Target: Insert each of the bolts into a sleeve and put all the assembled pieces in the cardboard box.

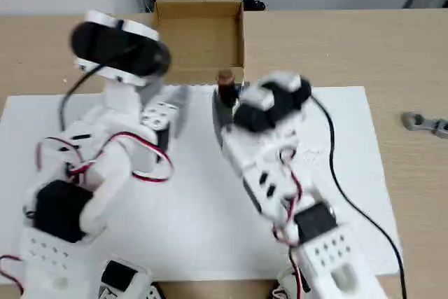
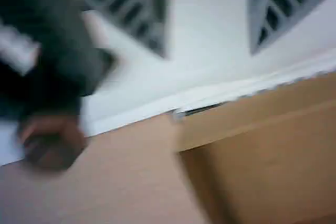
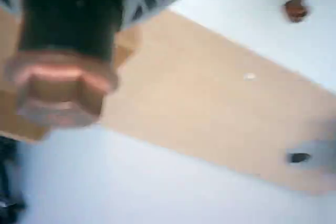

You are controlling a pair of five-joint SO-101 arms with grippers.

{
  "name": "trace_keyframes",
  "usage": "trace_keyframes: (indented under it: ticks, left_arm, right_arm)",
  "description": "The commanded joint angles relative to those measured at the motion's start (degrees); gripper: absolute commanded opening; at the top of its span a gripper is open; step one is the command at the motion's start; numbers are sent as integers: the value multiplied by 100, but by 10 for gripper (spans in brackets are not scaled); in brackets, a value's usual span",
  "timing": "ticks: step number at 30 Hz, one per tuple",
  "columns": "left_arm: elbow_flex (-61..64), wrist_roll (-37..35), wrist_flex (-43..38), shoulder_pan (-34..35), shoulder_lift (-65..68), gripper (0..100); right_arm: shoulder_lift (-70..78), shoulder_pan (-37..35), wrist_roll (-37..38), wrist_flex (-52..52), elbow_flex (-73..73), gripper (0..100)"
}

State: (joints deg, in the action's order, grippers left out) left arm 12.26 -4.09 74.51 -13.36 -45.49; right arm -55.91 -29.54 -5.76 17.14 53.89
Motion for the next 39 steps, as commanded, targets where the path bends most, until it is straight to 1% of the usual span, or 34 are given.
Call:
trace_keyframes:
  ticks: [1,7,12,16,21,27,35,37,39]
  left_arm:
    - [-242,264,273,580,-70,8]
    - [-189,299,721,1521,-70,6]
    - [215,299,747,2242,-70,6]
    - [664,299,730,2602,-70,6]
    - [980,299,721,2796,-79,6]
    - [1156,299,721,2769,-79,6]
    - [1332,273,721,2752,-79,6]
    - [1367,273,712,2752,-79,6]
    - [1393,273,721,2752,-70,6]
  right_arm:
    - [1068,136,-62,-31,-1275,2]
    - [2800,242,-79,-48,-2787,2]
    - [4435,593,-79,-48,-4158,3]
    - [5815,831,-79,-4,-5336,3]
    - [7354,954,-79,4,-6725,3]
    - [8734,945,-79,4,-7930,4]
    - [9719,1086,-79,4,-8387,6]
    - [9807,1103,-79,13,-8387,28]
    - [9859,1103,-79,84,-8387,74]
